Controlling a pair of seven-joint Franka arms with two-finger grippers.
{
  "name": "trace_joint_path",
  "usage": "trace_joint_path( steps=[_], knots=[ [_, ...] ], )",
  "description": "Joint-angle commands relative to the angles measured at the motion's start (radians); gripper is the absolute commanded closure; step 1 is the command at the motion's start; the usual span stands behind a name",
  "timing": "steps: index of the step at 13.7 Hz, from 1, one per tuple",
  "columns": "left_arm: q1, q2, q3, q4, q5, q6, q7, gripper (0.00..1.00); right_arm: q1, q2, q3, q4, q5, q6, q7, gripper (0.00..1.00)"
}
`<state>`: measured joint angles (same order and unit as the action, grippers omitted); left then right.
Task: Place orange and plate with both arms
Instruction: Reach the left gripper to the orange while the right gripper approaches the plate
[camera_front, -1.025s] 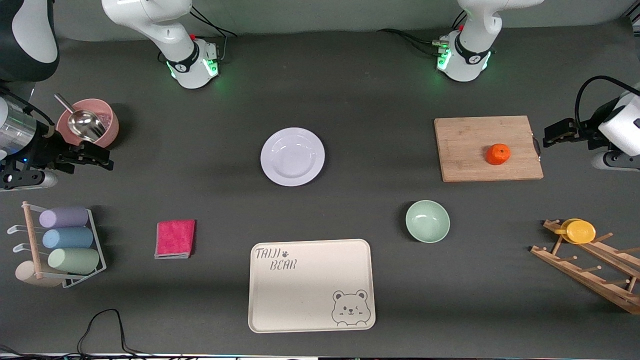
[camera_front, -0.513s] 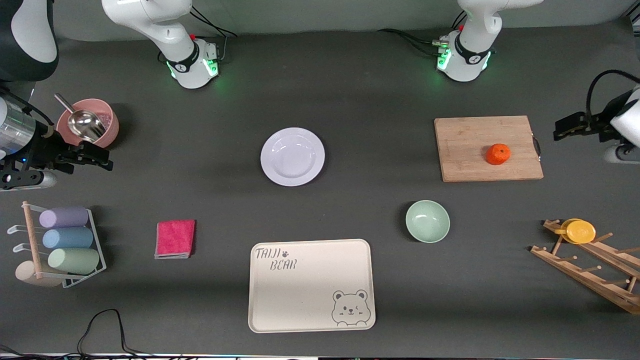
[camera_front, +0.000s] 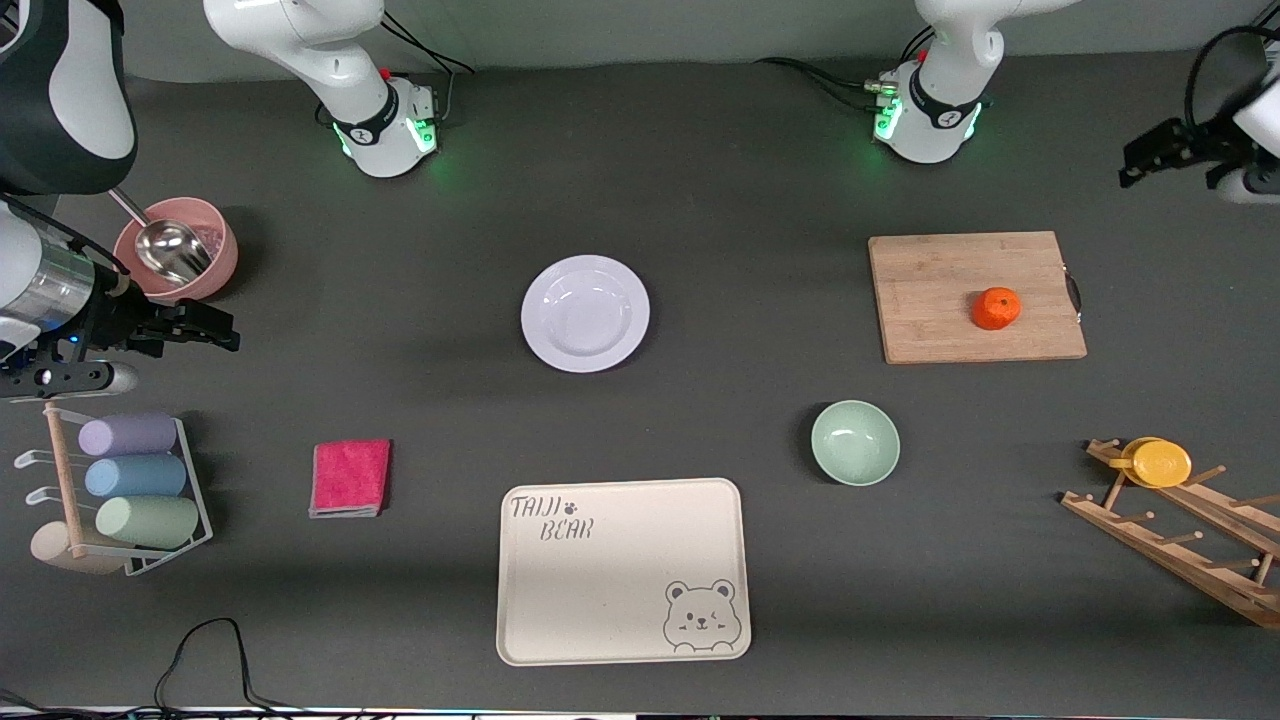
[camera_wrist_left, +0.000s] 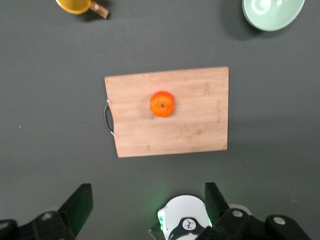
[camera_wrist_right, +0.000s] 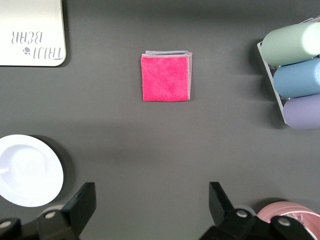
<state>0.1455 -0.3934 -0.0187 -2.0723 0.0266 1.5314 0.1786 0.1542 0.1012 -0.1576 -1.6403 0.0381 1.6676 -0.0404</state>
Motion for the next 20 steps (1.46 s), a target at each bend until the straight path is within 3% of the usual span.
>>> trace_joint_path(
  steps=[1,2,4,7,11,14,20],
  knots=[
    [-0.006,-0.096,-0.004,-0.106,0.01,0.041,0.01,0.0,0.014,0.014,-0.003,0.02,0.012,-0.022,0.02,0.0],
    [-0.007,-0.09,-0.004,-0.111,0.01,0.052,0.01,0.0,0.014,0.02,-0.005,0.023,0.017,-0.025,0.022,0.0],
    [-0.006,-0.087,-0.004,-0.165,0.01,0.111,0.012,0.0,0.016,0.025,-0.005,0.023,0.11,-0.022,0.021,0.0],
    [-0.007,-0.049,-0.004,-0.268,0.01,0.246,0.012,0.0,0.018,0.025,-0.003,0.042,0.134,0.004,0.155,0.0],
    [-0.009,-0.007,-0.004,-0.454,0.01,0.505,0.012,0.0,0.084,0.164,-0.003,0.163,0.134,0.009,0.28,0.0],
    [-0.014,0.068,-0.006,-0.529,0.01,0.668,0.013,0.0,0.096,0.218,-0.002,0.189,0.178,0.014,0.268,0.0],
    [-0.003,0.228,-0.004,-0.62,0.012,0.947,0.051,0.0,0.108,0.33,0.007,0.203,0.454,0.037,0.19,0.0]
  ],
)
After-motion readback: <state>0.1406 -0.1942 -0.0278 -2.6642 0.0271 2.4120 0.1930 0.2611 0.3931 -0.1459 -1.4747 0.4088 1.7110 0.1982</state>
